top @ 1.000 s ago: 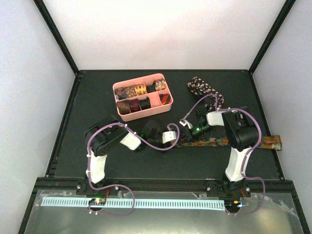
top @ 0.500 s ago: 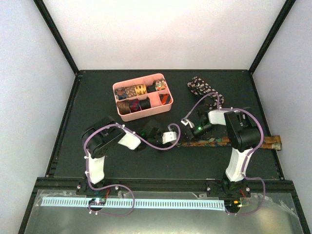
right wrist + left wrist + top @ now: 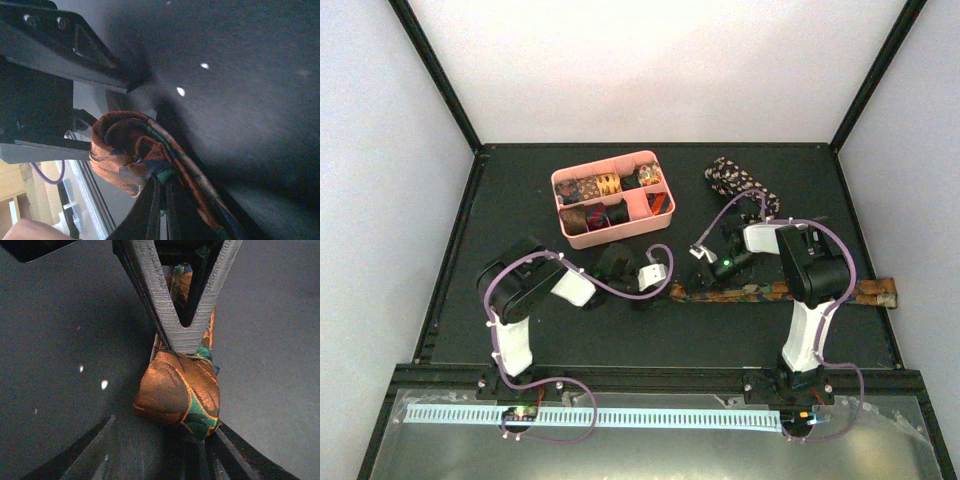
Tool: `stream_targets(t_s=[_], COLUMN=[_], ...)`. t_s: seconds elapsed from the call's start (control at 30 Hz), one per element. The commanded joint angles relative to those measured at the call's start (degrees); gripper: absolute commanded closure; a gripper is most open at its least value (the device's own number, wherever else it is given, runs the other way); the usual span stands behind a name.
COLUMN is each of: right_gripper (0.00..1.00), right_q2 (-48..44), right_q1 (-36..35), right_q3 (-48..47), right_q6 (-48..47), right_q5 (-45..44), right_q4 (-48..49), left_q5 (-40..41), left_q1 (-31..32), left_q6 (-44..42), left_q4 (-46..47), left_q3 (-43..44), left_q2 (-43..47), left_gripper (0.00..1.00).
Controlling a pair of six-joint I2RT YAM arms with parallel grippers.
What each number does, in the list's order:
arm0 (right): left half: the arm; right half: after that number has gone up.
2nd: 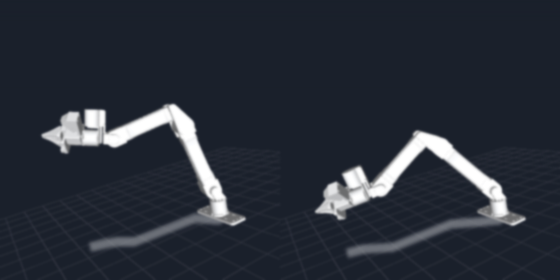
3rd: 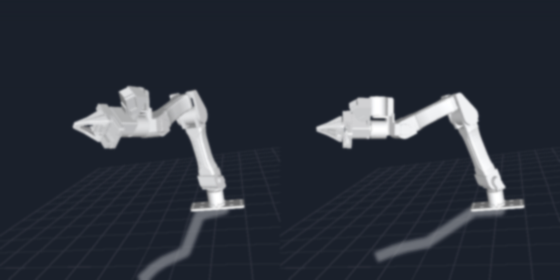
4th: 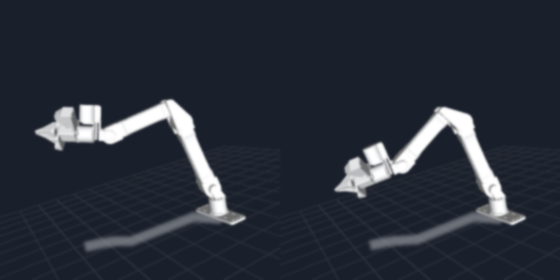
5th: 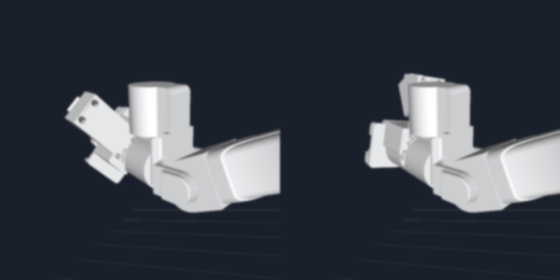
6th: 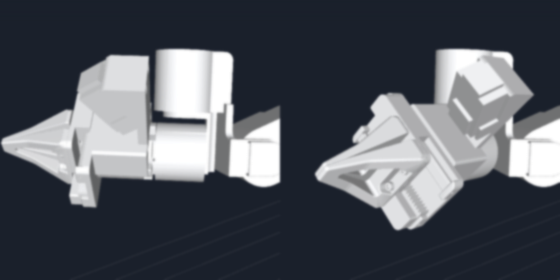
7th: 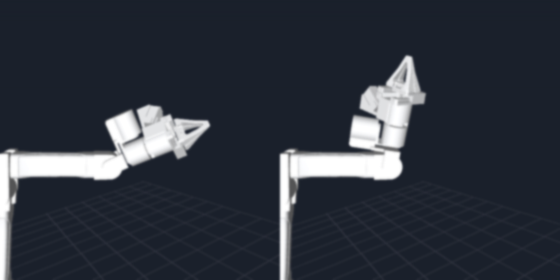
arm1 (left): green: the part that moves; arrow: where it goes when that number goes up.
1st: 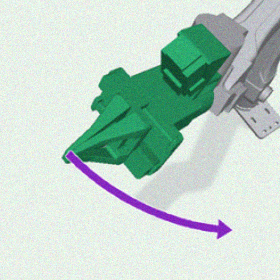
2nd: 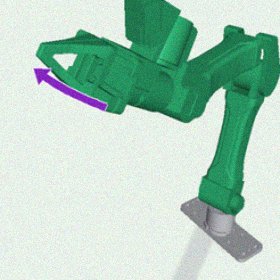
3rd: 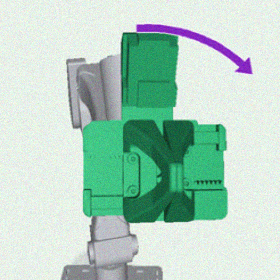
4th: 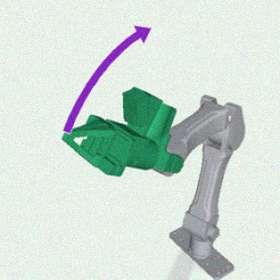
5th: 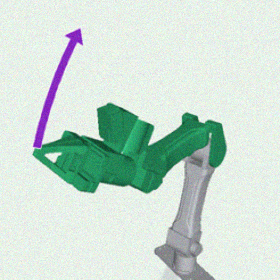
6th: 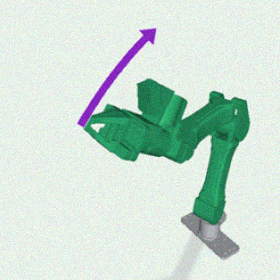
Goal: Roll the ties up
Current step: Roll the tie at the center of the board.
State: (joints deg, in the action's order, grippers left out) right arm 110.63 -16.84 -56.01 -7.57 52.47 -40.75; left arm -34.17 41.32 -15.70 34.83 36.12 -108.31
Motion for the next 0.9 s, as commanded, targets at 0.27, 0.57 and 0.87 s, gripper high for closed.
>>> stream_targets(t_s=[0.27,0.57,0.87], right_gripper=[0.98,0.98,0.98], right_q2=[6.46,7.03,6.38], right_q1=[-2.32,-2.31,-2.23], right_q3=[-1.2,-1.18,-0.81], right_q6=[3.2,0.71,0.83], right_q5=[-7.72,-10.82,-12.19], right_q4=[4.77,3.31,3.35], left_q5=[-4.88,-6.22,-6.32], left_q1=[-2.44,-2.17,0.28], left_q6=[6.45,11.51,11.01], left_q4=[19.31,30.06,30.64], left_q3=[-9.44,-6.74,-3.87], left_q2=[2.6,-7.28,-11.79], left_gripper=[0.23,0.15,0.31])
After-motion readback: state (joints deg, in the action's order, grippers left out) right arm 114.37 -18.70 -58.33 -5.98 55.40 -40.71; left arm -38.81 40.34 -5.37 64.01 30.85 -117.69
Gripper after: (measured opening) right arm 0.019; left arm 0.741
